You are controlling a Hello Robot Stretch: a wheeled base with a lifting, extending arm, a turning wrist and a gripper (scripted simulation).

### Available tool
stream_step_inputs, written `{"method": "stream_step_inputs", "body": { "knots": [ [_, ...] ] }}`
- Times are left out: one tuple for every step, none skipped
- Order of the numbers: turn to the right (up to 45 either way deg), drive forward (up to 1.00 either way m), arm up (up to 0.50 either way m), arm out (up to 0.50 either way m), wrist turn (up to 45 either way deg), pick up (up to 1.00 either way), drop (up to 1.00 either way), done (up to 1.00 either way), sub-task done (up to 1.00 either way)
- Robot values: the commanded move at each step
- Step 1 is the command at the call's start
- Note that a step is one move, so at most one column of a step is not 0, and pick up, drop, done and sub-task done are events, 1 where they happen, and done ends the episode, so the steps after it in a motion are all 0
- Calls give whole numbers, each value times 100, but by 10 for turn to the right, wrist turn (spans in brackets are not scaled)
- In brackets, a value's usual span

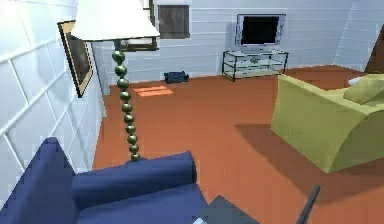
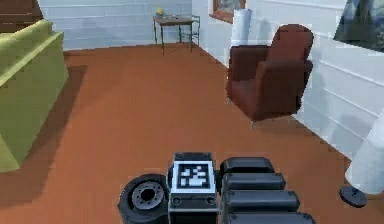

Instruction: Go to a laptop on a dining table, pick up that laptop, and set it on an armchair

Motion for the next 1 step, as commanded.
{"method": "stream_step_inputs", "body": {
  "knots": [
    [180,0,0,0,0,0,0,0,0]
  ]
}}
